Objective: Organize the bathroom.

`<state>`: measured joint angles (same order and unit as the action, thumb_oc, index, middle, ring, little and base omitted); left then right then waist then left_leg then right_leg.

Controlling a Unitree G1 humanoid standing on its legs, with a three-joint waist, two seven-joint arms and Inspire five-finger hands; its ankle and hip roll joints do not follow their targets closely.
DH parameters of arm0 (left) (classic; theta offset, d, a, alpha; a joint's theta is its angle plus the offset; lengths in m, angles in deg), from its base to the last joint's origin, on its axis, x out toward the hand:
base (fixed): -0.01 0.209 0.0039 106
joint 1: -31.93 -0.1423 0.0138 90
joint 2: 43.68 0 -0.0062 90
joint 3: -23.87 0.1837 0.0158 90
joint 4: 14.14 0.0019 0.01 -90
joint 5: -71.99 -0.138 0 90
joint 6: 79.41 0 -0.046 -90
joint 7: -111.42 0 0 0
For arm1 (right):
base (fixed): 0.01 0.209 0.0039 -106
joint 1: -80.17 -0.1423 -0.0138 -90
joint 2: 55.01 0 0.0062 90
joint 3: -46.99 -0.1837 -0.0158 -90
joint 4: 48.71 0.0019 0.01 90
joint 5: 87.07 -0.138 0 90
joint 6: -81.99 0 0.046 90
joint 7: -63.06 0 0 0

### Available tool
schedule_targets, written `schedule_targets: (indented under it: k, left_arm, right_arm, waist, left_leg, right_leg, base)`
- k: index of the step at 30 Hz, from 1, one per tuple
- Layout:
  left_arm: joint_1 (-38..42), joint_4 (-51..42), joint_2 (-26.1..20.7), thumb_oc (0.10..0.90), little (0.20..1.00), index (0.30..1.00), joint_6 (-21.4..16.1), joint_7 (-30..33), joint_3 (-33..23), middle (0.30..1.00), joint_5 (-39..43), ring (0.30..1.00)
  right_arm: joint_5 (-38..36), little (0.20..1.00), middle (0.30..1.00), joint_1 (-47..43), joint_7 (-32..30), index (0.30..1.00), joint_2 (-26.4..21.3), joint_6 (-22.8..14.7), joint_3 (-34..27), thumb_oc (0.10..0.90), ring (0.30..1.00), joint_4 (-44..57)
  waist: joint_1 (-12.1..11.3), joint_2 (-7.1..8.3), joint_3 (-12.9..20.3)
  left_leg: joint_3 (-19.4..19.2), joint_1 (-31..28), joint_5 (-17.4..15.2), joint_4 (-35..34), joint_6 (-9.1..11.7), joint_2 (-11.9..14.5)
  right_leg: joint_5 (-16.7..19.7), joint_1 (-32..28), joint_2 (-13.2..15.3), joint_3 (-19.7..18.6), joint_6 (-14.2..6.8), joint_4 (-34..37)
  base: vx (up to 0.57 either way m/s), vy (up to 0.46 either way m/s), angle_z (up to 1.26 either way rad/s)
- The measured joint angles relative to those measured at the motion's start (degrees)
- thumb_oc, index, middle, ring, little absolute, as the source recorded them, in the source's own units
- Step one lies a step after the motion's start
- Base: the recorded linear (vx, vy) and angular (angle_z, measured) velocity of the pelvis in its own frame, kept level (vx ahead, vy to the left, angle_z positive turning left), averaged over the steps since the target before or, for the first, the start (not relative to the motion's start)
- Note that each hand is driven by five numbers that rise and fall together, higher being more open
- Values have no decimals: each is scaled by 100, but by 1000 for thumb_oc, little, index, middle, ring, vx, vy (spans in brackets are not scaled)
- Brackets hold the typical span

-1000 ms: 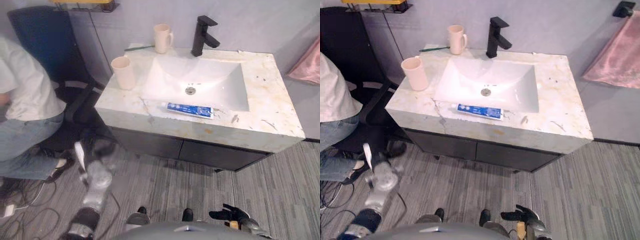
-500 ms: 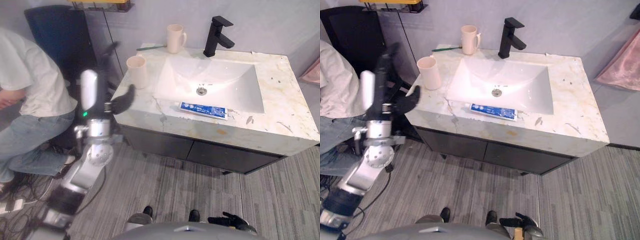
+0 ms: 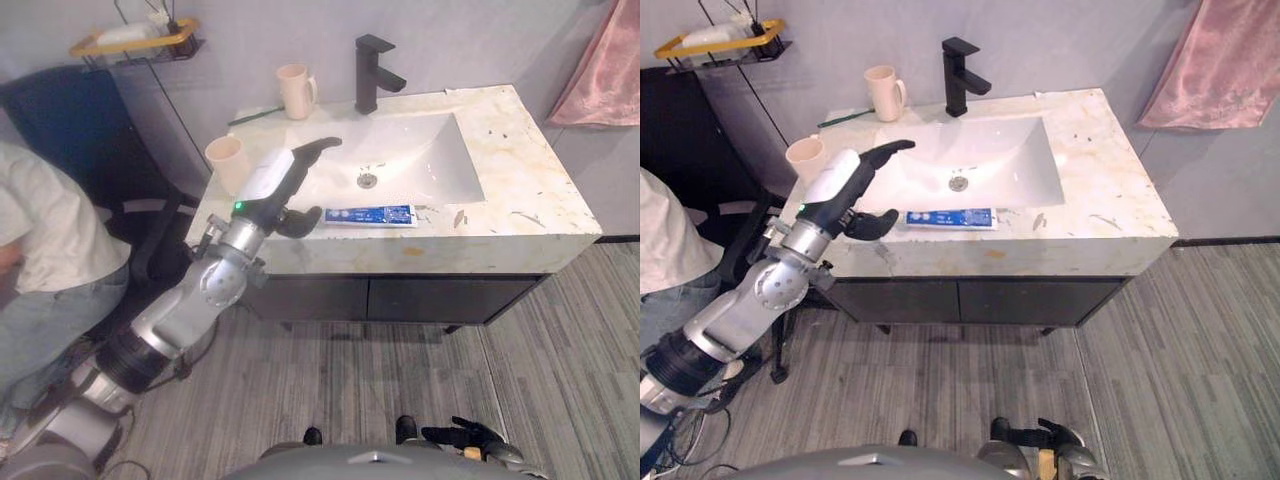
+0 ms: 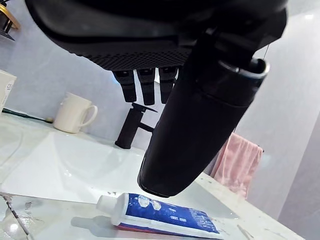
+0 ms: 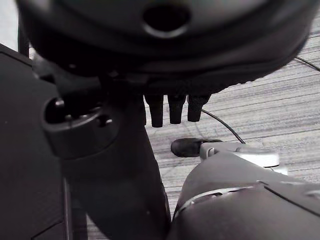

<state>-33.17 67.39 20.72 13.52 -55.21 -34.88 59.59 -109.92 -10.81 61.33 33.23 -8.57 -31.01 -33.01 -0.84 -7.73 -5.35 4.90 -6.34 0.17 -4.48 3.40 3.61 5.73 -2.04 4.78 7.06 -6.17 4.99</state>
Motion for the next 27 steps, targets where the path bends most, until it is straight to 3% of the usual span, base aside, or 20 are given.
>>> schedule_targets:
  k: [12,27]
  left_arm:
    - [230,970,-188,800,900,900,558,-998,505,900,1019,900]
    - [257,885,-188,800,900,900,585,-847,498,900,1481,900]
  right_arm:
    - [3,900,900,-56,27,900,-1,22,-14,800,900,7]
    - [1,900,900,-45,15,900,10,0,-10,800,900,22]
  waist:
    - [171,-27,19]
    - [235,-18,12]
  left_leg:
    - [-143,-13,-2,-27,-6,-7]
    - [-146,-13,0,-28,-8,-2]
  right_leg:
    - [43,73,0,-118,-4,0]
    - [46,72,0,-109,-7,0]
  base:
    - [34,10,-6]
    - [7,-4,0]
